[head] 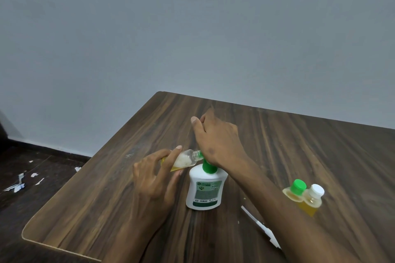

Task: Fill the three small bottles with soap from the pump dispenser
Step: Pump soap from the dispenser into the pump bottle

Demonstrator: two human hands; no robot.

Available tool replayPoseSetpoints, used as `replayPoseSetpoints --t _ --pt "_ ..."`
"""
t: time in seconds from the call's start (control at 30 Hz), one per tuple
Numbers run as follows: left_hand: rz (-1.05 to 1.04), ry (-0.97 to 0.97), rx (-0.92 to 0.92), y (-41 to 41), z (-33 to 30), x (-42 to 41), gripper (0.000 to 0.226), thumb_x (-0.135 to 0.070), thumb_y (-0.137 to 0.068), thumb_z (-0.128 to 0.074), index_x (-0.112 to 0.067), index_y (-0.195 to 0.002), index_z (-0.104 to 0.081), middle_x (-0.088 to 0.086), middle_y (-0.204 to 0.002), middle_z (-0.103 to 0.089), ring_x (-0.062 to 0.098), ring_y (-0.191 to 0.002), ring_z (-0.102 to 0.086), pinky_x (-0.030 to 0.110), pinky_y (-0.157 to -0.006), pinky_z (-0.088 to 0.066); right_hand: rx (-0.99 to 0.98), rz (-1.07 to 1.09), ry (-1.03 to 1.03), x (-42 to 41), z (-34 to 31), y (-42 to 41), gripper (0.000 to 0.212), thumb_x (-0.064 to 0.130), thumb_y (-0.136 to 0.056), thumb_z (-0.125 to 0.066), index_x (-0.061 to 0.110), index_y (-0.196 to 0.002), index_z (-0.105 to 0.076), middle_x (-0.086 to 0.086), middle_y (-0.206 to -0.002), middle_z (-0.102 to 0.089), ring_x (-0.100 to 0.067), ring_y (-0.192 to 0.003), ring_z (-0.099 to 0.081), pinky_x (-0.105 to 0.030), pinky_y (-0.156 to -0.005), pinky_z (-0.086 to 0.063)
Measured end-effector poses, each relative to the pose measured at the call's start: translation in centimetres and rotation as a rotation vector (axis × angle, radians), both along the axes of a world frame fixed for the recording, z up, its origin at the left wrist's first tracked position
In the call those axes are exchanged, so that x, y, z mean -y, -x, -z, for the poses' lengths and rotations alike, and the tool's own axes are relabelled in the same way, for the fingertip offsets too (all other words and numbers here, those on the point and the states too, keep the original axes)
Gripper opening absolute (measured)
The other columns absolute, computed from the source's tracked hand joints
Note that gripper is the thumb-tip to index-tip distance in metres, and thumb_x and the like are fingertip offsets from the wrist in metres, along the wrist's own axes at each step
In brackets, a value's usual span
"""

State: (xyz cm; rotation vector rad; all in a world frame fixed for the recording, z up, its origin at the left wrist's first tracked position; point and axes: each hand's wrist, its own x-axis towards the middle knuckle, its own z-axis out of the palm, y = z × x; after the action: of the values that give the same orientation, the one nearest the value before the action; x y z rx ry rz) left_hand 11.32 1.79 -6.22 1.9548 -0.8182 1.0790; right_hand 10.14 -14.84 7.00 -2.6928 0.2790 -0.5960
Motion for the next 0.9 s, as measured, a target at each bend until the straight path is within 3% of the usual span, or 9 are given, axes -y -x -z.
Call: replayPoseSetpoints --t 0.9 --pt "-0.003 0.025 -0.005 0.06 -0.19 0.11 0.048 -0.026 -0.1 -0.061 -0.023 -0.148 -0.057 0.009 -0.124 -0.066 0.023 -0.11 -0.059 0.037 -0.095 -0.033 0.014 -0.009 -0.017 -0.19 -0.33 0.07 0.043 0.054 -0.108 -0.023 0.022 -0.108 -0.052 0.008 -0.085 -0.063 -0.012 -0.082 -0.063 -0.045 -0.106 -0.035"
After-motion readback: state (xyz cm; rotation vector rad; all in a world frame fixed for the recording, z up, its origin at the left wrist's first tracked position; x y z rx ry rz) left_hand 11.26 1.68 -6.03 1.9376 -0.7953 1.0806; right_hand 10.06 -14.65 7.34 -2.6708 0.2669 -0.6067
